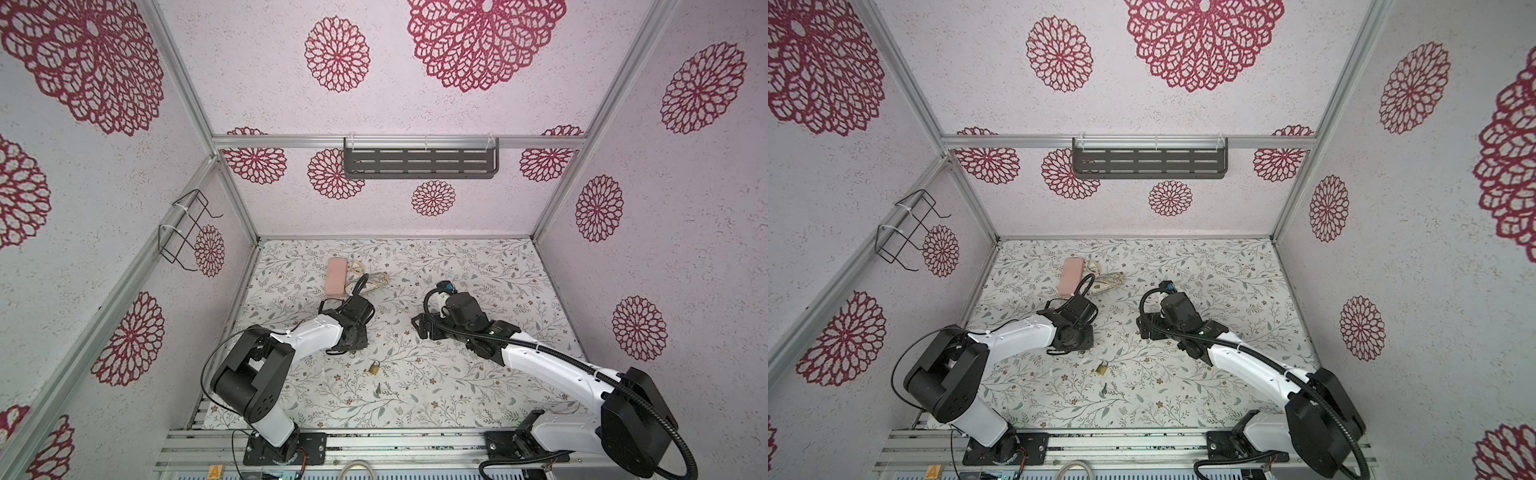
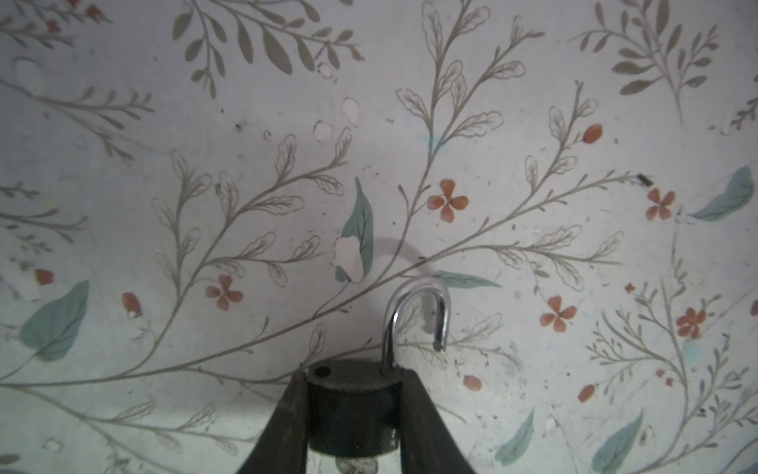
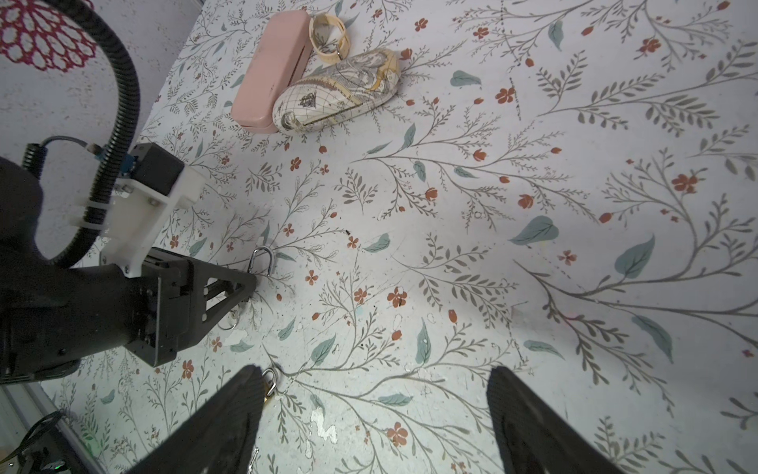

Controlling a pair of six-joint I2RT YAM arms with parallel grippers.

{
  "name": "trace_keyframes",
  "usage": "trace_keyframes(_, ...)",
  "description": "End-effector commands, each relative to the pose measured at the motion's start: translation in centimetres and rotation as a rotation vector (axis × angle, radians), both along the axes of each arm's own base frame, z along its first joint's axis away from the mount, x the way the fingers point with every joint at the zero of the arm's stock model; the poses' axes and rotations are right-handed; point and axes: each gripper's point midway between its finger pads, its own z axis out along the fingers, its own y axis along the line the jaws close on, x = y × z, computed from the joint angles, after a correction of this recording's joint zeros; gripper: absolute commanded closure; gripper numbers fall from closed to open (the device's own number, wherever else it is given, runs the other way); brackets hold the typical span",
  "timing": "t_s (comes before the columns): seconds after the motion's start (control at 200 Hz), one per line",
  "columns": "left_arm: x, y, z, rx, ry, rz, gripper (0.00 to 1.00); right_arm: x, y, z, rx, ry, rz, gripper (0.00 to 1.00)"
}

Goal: Unlock with the key
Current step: 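Lower the open black padlock onto the table and open the left gripper, then move the right gripper over the second silver key while the left arm draws back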

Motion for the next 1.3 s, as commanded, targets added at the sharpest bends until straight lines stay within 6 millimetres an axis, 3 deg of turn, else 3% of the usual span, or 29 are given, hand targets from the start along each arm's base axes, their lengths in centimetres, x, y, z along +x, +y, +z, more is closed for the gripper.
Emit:
trace_keyframes(0.0, 0.7, 0.2, -0.1, 0.003, -0.016, 0.031, 0.97, 0.2, 0.5, 0.5, 0.027, -0.010, 0.002, 0.12)
trace_keyframes(0.29, 0.7, 0.1, 0.2, -0.010, -0.020, 0.034, 0.63, 0.2, 0.7, 0.5, 0.025, -0.002, 0.008, 0.12)
trace_keyframes(0.51, 1.1, -0.5, 2.9, -0.072, -0.085, 0.036, 0.51, -0.3, 1.7, 0.7, 0.026, 0.013, 0.044, 0.12)
trace_keyframes(0.77, 0.9, -0.3, 7.3, -0.154, -0.201, 0.047, 0.47, -2.1, 3.8, 0.4, -0.020, 0.046, 0.126, 0.16)
trace_keyframes(0.991, 0.7, -0.2, 10.9, -0.246, -0.318, 0.066, 0.46, -4.7, 5.1, -1.2, -0.052, 0.093, 0.190, 0.22)
trace_keyframes(1.296, -0.7, 0.2, 13.7, -0.375, -0.420, 0.089, 0.44, -8.8, 6.5, -3.4, -0.154, 0.079, 0.268, 0.31)
